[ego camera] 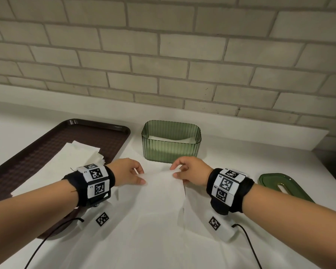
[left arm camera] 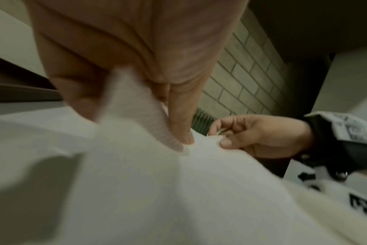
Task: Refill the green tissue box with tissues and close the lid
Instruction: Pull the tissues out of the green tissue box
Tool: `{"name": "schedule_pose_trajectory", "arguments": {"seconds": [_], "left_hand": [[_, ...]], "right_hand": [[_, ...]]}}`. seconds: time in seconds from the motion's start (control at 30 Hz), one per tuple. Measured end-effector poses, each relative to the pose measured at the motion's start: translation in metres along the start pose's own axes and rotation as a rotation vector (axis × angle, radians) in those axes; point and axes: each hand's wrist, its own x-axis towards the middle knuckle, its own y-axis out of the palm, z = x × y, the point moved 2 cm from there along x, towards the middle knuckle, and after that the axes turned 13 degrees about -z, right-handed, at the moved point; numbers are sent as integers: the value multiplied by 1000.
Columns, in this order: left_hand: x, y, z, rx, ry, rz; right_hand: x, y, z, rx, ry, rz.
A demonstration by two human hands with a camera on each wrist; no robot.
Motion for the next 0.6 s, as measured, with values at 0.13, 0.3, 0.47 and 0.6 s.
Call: {"name": "schedule_pose_trajectory", "arguments": {"seconds": [0.13,0.3,0.47,0.6], "left_hand": [[-4,1,6,93,-28,-8],[-3,-14,3,19,-74,-123],[0,-46,-6,-41,-2,-187],[7,-64,-7,-297,-23,-206]], "right_hand": [[-3,0,-9,33,29,-117],[-3,1,-13,-24,45,-87],[-3,-1,-11,-211,8,-6],[-3,-2,-1,20,-33,54]]}}
